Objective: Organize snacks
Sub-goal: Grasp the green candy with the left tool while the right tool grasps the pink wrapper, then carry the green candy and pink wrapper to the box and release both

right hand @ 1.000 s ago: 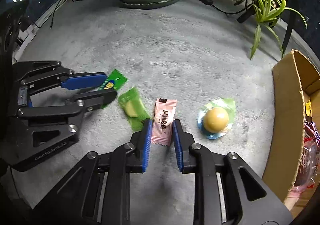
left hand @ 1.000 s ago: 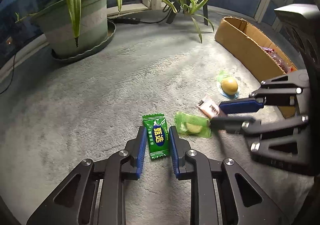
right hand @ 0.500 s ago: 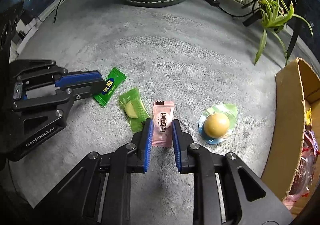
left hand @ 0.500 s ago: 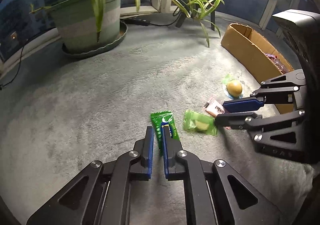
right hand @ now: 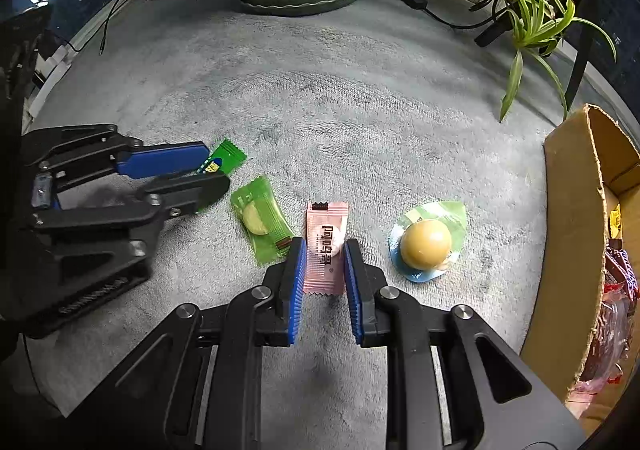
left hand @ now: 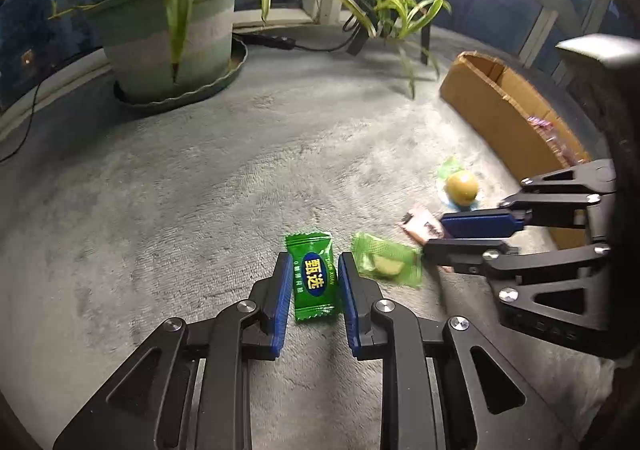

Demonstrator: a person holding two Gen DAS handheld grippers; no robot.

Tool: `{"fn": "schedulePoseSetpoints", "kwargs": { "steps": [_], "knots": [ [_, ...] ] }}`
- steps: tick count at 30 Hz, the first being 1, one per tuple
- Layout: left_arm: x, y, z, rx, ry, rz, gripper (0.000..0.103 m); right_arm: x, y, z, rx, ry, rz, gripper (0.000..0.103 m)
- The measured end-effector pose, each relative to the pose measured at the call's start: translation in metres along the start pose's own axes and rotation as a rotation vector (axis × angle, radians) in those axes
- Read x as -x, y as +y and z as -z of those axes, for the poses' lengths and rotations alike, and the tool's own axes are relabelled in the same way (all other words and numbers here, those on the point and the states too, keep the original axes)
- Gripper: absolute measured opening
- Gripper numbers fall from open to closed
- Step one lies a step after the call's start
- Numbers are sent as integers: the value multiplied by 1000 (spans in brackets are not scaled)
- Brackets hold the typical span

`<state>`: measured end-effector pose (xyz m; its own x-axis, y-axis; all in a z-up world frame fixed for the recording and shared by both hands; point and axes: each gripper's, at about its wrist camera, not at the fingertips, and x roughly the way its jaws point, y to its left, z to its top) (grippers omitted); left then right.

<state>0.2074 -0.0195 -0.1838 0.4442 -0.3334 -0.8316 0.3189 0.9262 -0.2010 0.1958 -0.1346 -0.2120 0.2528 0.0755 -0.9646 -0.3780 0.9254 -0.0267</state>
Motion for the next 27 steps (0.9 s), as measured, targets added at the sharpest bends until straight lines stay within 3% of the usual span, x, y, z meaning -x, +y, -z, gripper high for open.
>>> {"fn": "schedulePoseSetpoints", "kwargs": {
  "steps": [4, 14, 27],
  "knots": [
    [-2, -8, -2, -42, 2, -46, 21, 0, 2, 0, 6, -3, 7, 20],
    [1, 3, 4, -39, -1, -34, 16, 6, -12, 5, -48, -26, -50, 20],
    [39, 2, -7, 11, -84, 7, 16, 66, -44, 17, -104, -157, -86, 19]
  ]
}}
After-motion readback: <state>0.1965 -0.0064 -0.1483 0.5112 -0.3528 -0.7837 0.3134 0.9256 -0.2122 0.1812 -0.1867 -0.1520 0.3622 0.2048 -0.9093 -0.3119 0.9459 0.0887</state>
